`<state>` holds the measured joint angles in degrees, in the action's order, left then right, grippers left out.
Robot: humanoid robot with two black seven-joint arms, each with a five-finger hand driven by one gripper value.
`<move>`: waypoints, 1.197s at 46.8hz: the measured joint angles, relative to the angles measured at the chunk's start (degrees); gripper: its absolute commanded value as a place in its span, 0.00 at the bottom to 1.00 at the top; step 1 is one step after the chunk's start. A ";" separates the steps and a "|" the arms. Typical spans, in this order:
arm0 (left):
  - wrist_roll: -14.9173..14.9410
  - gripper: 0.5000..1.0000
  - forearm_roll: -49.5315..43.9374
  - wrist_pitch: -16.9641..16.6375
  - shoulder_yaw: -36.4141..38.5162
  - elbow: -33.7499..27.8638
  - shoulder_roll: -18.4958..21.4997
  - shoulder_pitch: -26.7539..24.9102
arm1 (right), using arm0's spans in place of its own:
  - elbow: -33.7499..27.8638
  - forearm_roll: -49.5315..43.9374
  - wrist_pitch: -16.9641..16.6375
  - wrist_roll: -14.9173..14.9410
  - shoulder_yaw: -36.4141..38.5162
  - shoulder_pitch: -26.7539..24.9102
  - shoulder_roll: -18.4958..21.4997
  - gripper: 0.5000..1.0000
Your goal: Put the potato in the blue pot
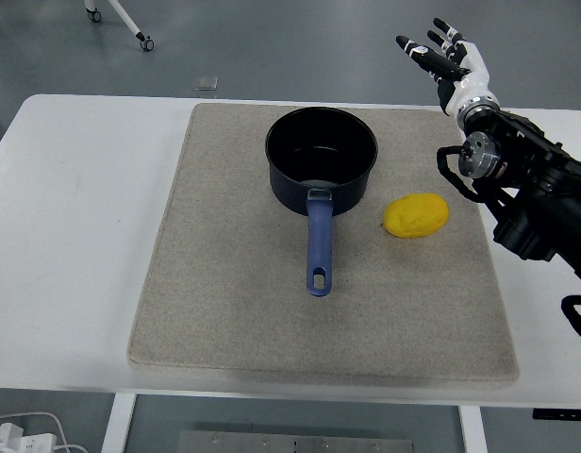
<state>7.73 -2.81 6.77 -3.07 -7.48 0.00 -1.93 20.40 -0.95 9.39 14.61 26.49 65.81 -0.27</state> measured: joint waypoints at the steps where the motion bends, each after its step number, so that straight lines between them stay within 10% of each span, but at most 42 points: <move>1: 0.00 1.00 0.00 0.01 0.00 -0.06 0.00 0.00 | 0.00 0.00 -0.02 0.00 -0.02 -0.03 0.00 0.86; 29: 0.06 1.00 -0.01 0.43 0.21 -0.08 0.00 0.00 | 0.34 -0.13 -1.49 0.14 -0.30 -0.43 -0.36 0.86; 56: 0.03 1.00 -0.01 0.43 0.24 0.05 0.00 0.00 | 4.42 -7.84 -14.67 4.03 -4.74 -3.63 -10.66 0.86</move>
<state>7.76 -2.82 7.20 -2.83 -7.42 0.00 -1.94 24.82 -8.79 -5.28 18.64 21.75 62.19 -10.92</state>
